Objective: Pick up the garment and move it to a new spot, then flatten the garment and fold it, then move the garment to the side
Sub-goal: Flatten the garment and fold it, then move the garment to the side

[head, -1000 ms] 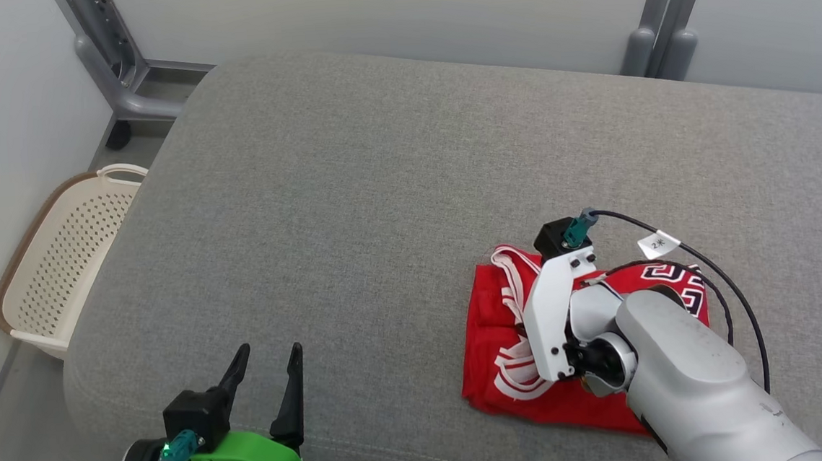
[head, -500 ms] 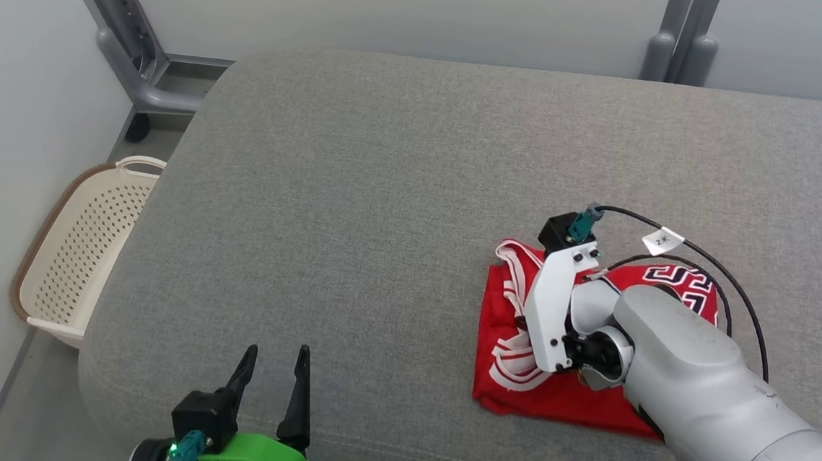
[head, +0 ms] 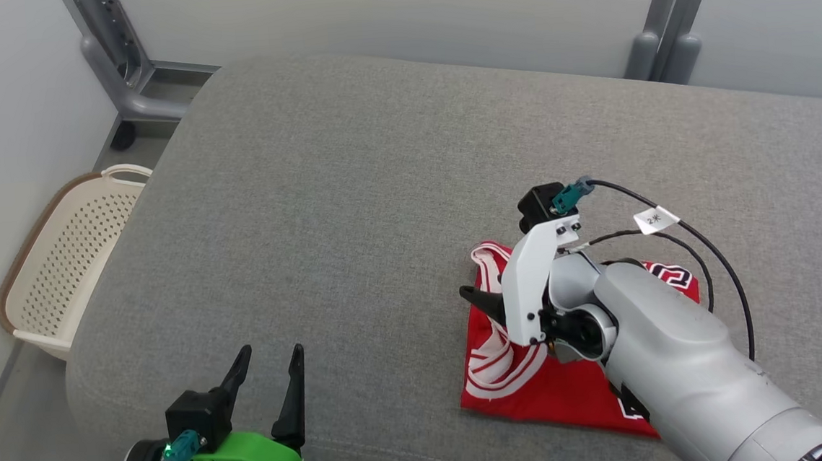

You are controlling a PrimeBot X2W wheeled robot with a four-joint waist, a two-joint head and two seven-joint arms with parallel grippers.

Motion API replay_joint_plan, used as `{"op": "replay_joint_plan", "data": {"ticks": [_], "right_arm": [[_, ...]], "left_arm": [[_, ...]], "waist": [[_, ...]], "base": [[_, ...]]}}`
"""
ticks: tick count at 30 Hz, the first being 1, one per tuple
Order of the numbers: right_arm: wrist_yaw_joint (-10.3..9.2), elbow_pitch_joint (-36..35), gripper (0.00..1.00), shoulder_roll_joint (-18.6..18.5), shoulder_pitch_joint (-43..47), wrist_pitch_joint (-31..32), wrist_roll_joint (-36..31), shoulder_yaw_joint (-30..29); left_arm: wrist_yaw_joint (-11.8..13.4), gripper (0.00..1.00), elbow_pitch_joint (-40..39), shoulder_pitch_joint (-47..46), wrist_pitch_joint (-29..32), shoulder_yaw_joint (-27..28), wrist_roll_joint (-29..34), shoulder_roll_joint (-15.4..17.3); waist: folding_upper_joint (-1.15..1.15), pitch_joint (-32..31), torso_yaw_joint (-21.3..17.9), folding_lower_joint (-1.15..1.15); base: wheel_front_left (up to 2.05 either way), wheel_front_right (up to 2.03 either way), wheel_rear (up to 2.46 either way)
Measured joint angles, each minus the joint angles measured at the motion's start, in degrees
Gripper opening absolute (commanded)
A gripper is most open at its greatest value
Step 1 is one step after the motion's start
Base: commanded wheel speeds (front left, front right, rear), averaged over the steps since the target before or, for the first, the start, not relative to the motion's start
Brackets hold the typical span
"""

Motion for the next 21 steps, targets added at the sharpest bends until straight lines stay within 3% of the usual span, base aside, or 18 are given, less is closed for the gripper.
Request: {"op": "replay_joint_plan", "data": {"ticks": [4, 7, 10, 16, 21], "right_arm": [[0.0, 0.3, 1.0, 0.1, -1.4, -2.6, 0.1, -1.7], [0.0, 3.7, 1.0, 0.0, -2.2, -5.2, -2.9, -5.4], [0.0, 9.7, 1.0, -2.0, -1.8, -8.9, -7.8, -13.4], [0.0, 15.6, 1.0, -5.1, 0.3, -11.4, -12.5, -20.4], [0.0, 17.3, 1.0, -4.6, 1.6, -12.6, -15.0, -24.2]], "left_arm": [[0.0, 1.0, -0.1, 0.1, 0.0, 0.1, 0.0, 0.1], [0.4, 1.0, -0.4, 0.4, 0.0, 0.4, 0.0, 0.4], [1.0, 1.0, -1.1, 1.8, -0.2, 0.9, -0.2, 1.1], [1.5, 1.0, -2.2, 2.7, -0.2, 1.1, -0.4, 1.4], [1.6, 1.0, -2.5, 3.1, -0.2, 0.8, -0.5, 1.4]], "waist": [[0.0, -0.5, -1.1, 0.0], [0.0, -0.9, -2.0, 0.0], [0.0, -1.7, -3.9, 0.0], [0.0, -2.1, -6.4, 0.0], [0.0, -2.4, -8.1, 0.0]], "base": [[0.0, 0.0, 0.0], [0.0, 0.0, 0.0], [0.0, 0.0, 0.0], [0.0, 0.0, 0.0], [0.0, 0.0, 0.0]]}}
